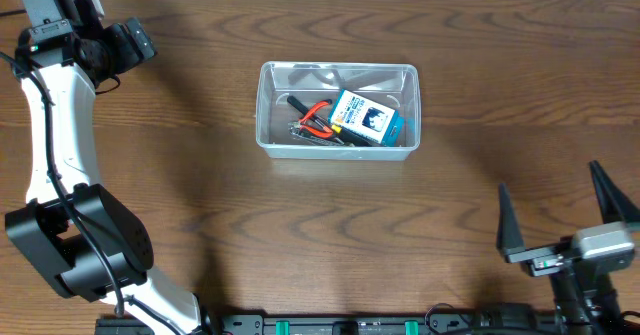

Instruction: Pack container

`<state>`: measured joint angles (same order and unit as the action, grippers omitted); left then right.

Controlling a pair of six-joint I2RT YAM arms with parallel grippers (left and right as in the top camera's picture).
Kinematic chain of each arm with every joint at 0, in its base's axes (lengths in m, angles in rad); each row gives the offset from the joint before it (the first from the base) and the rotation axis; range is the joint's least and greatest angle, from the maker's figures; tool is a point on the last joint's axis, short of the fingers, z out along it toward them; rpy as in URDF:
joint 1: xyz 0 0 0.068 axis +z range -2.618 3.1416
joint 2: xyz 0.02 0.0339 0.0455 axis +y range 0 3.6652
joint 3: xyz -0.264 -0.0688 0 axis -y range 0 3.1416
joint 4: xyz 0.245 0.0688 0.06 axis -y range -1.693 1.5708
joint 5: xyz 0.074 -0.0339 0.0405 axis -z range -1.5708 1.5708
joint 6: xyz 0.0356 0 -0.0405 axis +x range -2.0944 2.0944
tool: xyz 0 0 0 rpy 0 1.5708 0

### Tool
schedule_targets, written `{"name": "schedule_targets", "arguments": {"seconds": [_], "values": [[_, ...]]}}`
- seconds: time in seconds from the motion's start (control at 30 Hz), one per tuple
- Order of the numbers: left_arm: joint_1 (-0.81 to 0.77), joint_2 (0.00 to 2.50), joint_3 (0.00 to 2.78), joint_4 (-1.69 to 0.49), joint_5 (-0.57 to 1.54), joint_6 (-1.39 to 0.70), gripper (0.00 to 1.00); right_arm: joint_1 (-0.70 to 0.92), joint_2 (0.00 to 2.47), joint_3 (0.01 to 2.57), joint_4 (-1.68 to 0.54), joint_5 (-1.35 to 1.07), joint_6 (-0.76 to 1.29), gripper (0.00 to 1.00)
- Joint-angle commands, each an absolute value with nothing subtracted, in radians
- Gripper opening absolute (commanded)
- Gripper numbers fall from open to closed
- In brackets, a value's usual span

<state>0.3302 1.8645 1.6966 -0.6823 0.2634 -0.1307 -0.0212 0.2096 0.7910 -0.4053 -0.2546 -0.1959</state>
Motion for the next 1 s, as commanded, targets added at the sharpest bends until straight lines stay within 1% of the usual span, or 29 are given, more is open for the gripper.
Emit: {"name": "schedule_targets", "arguments": {"seconds": [0.0,0.13,0.3,0.4,0.57,0.73,0.97], "values": [[0.331,1.848,1.712,-0.685,0.273,-0.135,0.98,-0.014,0.146,0.675,-0.352,-0.259,-0.195,0.99],[0.331,1.848,1.712,-0.685,0.273,-0.135,0.98,-0.014,0.094,0.548,-0.285,-0.239,-0.186,0.99],[0.331,1.848,1.712,-0.685,0.273,-0.135,0.98,-0.014,0.052,0.387,-0.161,-0.088,-0.025,0.99],[0.331,1.848,1.712,-0.685,0.273,-0.135,0.98,-0.014,0.03,0.301,-0.094,-0.054,0.022,0.99],[0.331,1.848,1.712,-0.685,0.273,-0.135,0.98,-0.014,0.005,0.183,0.011,-0.051,0.045,0.99],[0.331,1.848,1.712,-0.685,0.272,-0.135,0.98,-0.014,0.005,0.117,0.073,-0.049,0.052,0.99],[0.331,1.848,1.712,-0.685,0.272,-0.135,0.98,-0.014,0.005,0.057,0.094,-0.014,0.056,0.99]]}}
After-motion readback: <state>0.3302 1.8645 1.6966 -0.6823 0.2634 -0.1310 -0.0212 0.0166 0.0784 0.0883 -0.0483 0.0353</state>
